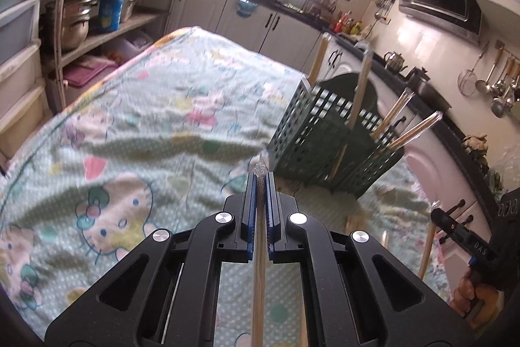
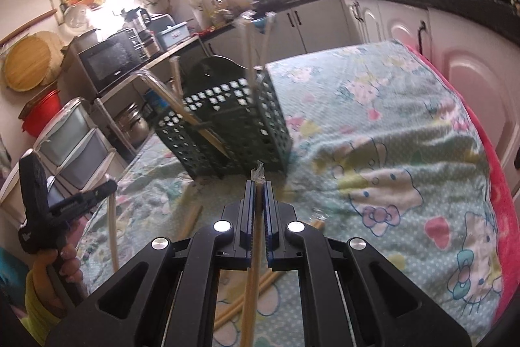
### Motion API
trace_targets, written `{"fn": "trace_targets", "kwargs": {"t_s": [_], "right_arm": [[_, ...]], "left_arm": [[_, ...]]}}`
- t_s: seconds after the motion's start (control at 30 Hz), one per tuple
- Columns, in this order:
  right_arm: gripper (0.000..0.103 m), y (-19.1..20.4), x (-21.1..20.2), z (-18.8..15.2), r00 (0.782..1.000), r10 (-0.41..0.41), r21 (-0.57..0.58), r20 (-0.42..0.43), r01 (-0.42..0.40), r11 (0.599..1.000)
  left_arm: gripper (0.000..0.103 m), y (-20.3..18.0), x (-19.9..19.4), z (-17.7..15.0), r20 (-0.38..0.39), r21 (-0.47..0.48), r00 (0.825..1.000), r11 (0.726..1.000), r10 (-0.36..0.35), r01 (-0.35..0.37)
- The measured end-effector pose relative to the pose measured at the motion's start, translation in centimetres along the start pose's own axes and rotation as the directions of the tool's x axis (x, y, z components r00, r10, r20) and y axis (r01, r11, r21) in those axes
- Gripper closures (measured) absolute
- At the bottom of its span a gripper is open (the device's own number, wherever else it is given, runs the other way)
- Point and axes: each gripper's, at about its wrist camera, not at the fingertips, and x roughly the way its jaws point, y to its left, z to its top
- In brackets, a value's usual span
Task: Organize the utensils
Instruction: 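Lift the held chopsticks with both tools and carry them over the caddy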
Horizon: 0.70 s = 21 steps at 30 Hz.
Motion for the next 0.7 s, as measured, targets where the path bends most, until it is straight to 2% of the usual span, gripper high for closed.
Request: {"fn": "trace_targets", "kwargs": {"t_s": [0.27, 0.7], "right_arm": [[0.097, 2.7, -1.4, 1.1, 0.998, 0.042, -0.078, 0.046, -0.038, 0.996], [0.098, 5.7, -3.3, 2.8, 0.988, 0.095, -0.149, 0.121, -0.077, 0.986]], "left_arm": [[0.102, -1.9, -1.8, 2.4, 0.072, 0.041, 0.997, 0.999, -0.034, 0.031], [0.102, -3.5, -4.2, 4.5, 0.146, 0.077, 0.986, 0.995, -0.081, 0.070]]}}
